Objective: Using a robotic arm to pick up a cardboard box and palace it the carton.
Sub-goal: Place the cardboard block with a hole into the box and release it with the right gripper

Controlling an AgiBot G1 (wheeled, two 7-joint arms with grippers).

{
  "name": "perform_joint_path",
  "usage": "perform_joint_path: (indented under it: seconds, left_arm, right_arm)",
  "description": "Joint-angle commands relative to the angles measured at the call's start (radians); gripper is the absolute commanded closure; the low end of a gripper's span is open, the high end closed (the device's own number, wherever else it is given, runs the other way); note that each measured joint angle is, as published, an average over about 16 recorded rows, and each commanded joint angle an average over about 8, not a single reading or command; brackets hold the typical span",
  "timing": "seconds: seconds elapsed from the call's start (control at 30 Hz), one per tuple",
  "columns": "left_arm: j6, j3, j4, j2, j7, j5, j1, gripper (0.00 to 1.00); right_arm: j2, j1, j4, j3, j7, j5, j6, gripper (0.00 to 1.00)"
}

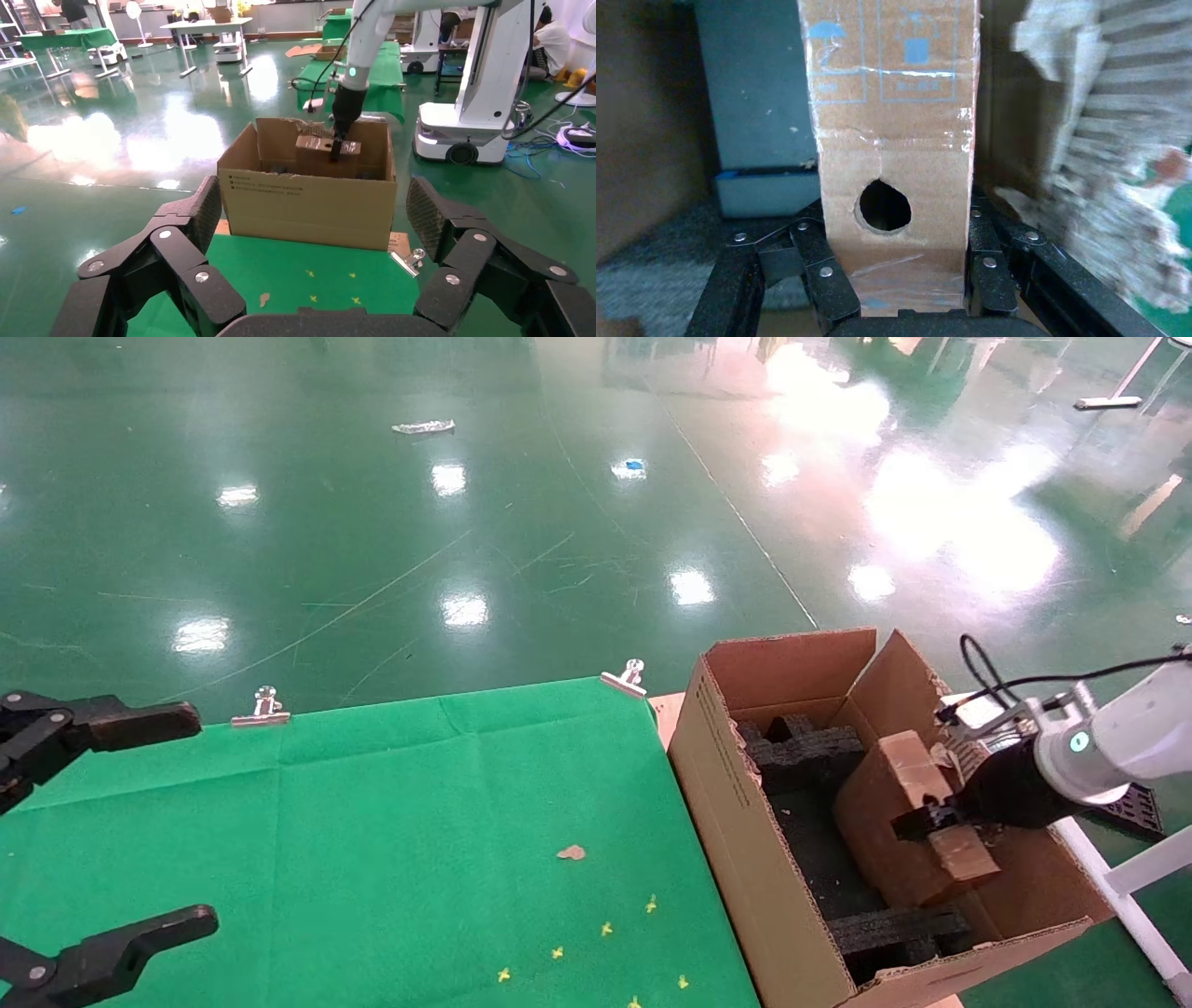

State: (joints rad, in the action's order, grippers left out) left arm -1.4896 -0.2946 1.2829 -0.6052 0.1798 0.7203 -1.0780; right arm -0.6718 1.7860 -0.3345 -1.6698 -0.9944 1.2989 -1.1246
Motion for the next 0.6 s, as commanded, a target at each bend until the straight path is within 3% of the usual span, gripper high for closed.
perform_joint_path:
  seconds: [0.03, 0.3, 0.6]
  left_arm:
    - [0.0, 0.0, 0.0, 0.0, 0.0, 0.0, 0.0, 0.0]
    - [0.0, -0.001, 0.0, 0.0, 0.0, 0.0, 0.0, 0.0]
    - [0.0, -0.001, 0.0, 0.0, -0.001, -0.001, 0.0, 0.0]
  right_arm:
    - [-0.007, -0.033, 0.013, 0.011, 0.03, -0.021, 0.025, 0.97]
    - [-0.046, -0.038, 0.074, 0.004, 0.078, -0.008, 0.025, 0.0]
    - [-0.072, -0.018, 0.127, -0.003, 0.092, 0.003, -0.004, 0.0]
